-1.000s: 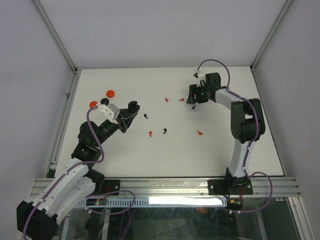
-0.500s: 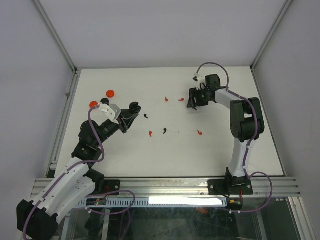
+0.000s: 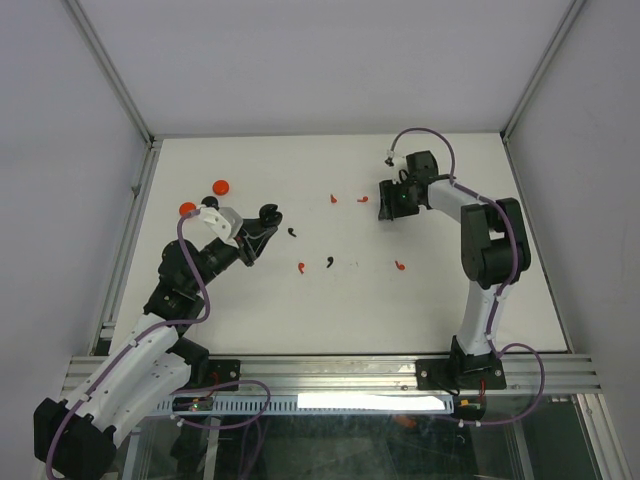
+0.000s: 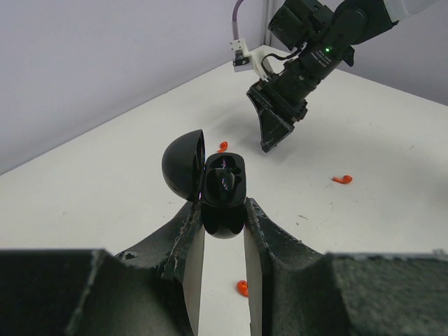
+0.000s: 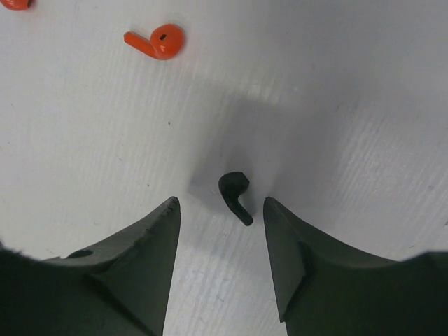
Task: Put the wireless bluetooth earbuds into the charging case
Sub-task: Pick up the earbud from the center of the board.
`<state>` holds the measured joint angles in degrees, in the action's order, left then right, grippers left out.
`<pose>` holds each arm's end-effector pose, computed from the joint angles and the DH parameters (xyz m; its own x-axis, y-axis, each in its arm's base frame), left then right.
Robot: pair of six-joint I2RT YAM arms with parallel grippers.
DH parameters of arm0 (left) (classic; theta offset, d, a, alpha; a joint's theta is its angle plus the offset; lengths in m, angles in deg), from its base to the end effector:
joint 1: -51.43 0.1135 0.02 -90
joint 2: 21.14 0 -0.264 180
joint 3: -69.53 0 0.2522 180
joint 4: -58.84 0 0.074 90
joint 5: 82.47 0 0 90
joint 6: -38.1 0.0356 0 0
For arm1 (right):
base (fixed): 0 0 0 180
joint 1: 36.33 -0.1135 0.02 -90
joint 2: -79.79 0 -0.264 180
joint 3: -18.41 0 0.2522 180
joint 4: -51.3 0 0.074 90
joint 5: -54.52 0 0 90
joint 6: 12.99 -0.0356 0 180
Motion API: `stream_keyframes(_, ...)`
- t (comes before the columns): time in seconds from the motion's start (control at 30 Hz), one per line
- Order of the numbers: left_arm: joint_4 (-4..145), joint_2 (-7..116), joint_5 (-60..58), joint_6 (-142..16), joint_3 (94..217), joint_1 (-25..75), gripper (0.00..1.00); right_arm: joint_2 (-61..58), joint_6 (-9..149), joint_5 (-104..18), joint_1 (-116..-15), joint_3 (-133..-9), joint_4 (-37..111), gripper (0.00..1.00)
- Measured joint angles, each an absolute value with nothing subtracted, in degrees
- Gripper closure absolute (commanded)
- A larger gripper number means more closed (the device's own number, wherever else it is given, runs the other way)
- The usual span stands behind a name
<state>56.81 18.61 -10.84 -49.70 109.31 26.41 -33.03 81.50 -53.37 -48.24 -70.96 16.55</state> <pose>0.1556 -0.0850 0.2863 0.0589 0.0127 -0.9982 0.6850 0.7268 0.0497 0.3995 0.0954 0.1648 -0.8013 -0.2451 -0.5458 -0.4188 0.8813 0.2190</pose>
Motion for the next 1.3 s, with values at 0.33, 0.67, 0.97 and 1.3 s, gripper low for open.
stream_keyframes(0.33,56.81,18.8,-10.91,-49.7,109.33,26.41,1.0,-34.12,84.89,-46.25,-51.19,-74.18,12.31,0.54)
stream_keyframes(0.67,56.88,19.31,-11.0,-49.7,109.42,26.41,1.0,-37.42,89.52,-42.18,-52.45,-79.07,9.27,0.62)
stream_keyframes(0.97,57.2,19.35,-11.02,-49.7,109.42,26.41,1.0,-38.86,91.82,-40.72,-52.74,-81.61,6.71,0.66)
stream_keyframes(1.3,57.2,19.37,-11.02,-49.68,109.53,26.44,1.0,-40.63,92.63,-38.68,-53.57,-84.8,3.63,0.72)
